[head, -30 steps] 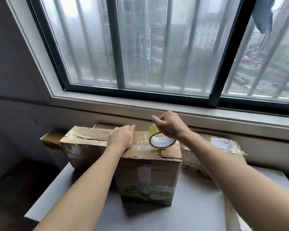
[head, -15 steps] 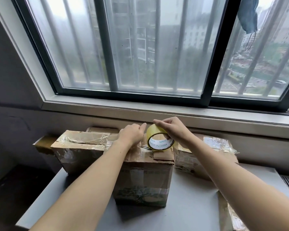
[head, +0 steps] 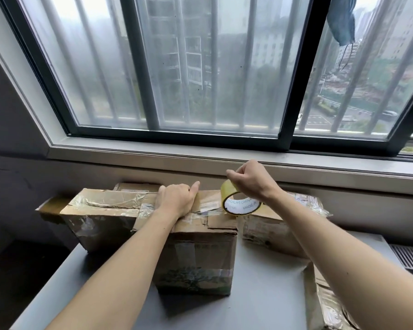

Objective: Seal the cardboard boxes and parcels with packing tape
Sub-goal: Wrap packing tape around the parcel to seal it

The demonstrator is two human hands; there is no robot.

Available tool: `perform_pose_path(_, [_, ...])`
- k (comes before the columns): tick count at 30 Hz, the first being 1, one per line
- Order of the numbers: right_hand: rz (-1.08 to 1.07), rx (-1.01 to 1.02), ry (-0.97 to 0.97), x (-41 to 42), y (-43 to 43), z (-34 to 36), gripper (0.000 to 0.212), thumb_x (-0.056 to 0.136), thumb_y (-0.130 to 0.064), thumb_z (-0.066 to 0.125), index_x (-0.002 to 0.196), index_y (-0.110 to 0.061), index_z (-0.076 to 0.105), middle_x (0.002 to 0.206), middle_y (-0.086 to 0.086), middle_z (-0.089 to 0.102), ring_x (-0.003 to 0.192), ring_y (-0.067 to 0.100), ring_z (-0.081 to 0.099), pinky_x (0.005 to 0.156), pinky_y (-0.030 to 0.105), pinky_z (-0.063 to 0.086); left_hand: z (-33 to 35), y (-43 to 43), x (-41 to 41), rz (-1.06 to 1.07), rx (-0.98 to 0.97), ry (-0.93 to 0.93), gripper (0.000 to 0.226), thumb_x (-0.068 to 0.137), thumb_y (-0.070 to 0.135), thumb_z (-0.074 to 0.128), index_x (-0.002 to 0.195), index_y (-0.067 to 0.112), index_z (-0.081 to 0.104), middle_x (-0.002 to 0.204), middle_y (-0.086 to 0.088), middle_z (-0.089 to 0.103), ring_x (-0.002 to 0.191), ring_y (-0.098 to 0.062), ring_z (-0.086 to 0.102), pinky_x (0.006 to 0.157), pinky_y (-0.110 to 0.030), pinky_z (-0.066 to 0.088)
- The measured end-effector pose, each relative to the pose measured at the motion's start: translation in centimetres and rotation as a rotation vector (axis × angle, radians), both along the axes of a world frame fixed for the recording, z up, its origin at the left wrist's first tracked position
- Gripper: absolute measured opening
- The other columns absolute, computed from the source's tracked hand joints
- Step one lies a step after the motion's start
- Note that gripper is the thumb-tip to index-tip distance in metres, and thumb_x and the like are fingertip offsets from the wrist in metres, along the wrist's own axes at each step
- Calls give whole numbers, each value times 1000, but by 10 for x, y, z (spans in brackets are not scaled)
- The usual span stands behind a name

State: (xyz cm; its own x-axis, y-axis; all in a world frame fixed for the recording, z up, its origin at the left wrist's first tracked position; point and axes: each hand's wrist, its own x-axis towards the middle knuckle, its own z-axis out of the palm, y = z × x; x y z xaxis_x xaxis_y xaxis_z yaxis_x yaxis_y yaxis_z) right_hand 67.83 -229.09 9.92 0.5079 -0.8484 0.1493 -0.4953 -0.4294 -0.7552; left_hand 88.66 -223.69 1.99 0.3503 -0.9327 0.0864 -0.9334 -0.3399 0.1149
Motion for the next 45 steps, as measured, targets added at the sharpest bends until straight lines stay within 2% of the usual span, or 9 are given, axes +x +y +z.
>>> perform_pose_path(5, [47,-68,99,-3,-3,1,53,93,-35,60,46,-15,46,40,-9,36,38,10,31,43,25,29,2,0,-2,-8,2,-14,69,104,53,11,103,17,70,111,-4,71,111,-25,60,99,-45,30])
perform_pose_path(9, [47,181,-275,-18,-9,-18,51,94,-40,67,53,-16,47,52,-1,32,48,14,27,50,29,22,10,-1,-9,-54,-77,37,50,106,45,23,81,21,60,102,-4,71,104,-28,62,96,-42,33])
perform_pose_path(12, [-9,428,-491,-26,-7,-31,41,90,-42,71,61,-14,64,57,5,43,47,17,38,46,24,32,18,-10,-30,-108,-80,185,48,105,44,31,69,20,53,98,-10,71,99,-34,62,91,-42,42])
perform_pose_path(17, [-61,668,-692,-27,-4,-48,69,74,-58,79,100,5,69,79,17,63,70,29,62,70,36,48,17,-28,-61,-103,-49,316,52,104,47,27,102,16,69,118,-12,69,113,-33,59,97,-42,39])
perform_pose_path(21, [-133,760,-795,-21,-1,-54,50,85,-51,71,62,-9,58,51,5,49,47,21,50,73,41,47,8,-23,-62,-111,13,99,23,97,32,37,81,26,52,110,-3,70,106,-27,60,90,-39,33])
perform_pose_path(25, [-167,609,-683,-11,-1,-37,43,92,-33,69,61,-16,47,49,1,41,41,18,43,48,27,35,7,-20,-62,-91,7,59,19,94,33,42,90,26,59,110,-2,70,108,-27,60,83,-38,29])
perform_pose_path(32, [-155,223,-340,-48,-22,-24,48,93,-29,61,52,-17,39,53,4,31,50,19,27,49,31,21,2,-22,-57,-84,-53,96,60,104,53,18,91,20,67,108,-6,71,110,-29,59,97,-43,29])
perform_pose_path(40, [-148,228,-276,-59,-23,-55,59,98,-30,58,47,-21,31,50,1,26,48,17,22,49,31,18,2,-20,-57,-111,-58,60,57,105,51,17,89,21,63,108,-5,71,109,-28,59,94,-43,30])
perform_pose_path(45, [-147,260,-240,-60,-17,-69,61,98,-48,58,48,-21,33,51,3,30,45,18,27,47,28,23,6,-20,-60,-132,-43,79,59,102,58,18,88,24,64,102,0,71,108,-25,59,95,-45,29])
